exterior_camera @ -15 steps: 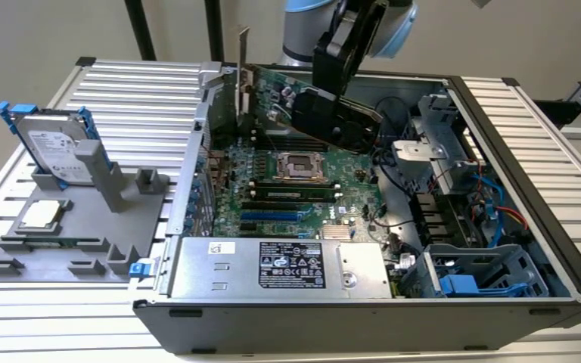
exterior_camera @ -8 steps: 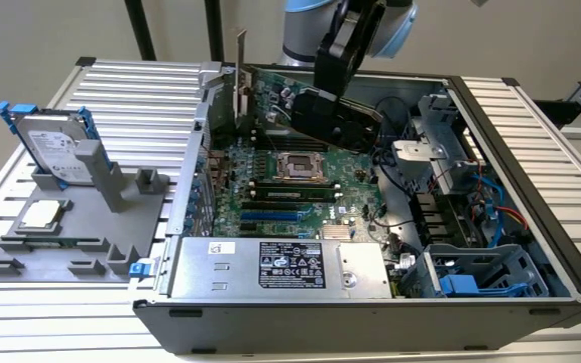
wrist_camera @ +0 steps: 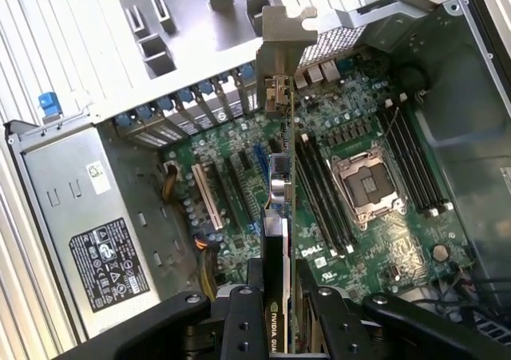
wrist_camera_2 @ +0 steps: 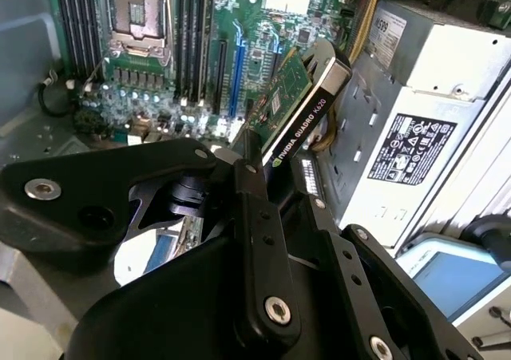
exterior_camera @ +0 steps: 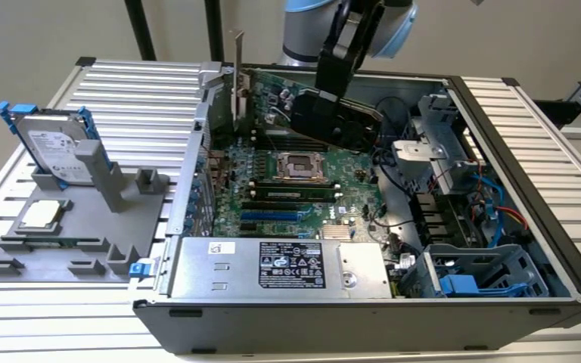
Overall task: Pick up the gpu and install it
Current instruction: 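Insert the gpu into the slot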
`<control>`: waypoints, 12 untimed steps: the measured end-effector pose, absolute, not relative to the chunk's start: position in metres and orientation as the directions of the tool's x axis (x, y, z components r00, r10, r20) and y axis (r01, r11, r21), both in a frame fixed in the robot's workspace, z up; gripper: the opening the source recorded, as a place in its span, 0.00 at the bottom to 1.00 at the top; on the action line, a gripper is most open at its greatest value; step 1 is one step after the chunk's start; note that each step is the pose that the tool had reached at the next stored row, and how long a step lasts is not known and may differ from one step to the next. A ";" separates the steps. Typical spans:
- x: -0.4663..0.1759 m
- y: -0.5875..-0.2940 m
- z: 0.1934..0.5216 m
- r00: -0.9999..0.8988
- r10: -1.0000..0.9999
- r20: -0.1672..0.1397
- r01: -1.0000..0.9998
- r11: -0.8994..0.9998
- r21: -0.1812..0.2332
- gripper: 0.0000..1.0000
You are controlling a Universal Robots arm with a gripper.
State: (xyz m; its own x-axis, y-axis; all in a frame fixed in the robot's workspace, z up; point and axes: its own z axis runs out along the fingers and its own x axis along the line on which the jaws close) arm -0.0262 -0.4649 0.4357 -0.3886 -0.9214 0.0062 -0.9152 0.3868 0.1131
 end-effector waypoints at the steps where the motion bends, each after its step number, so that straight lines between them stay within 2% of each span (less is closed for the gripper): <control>1: -0.026 -0.465 0.436 -0.383 -0.924 0.006 -0.917 0.382 0.113 0.00; 12: -0.026 -0.465 0.436 -0.331 -0.944 0.006 -0.937 0.330 0.113 0.00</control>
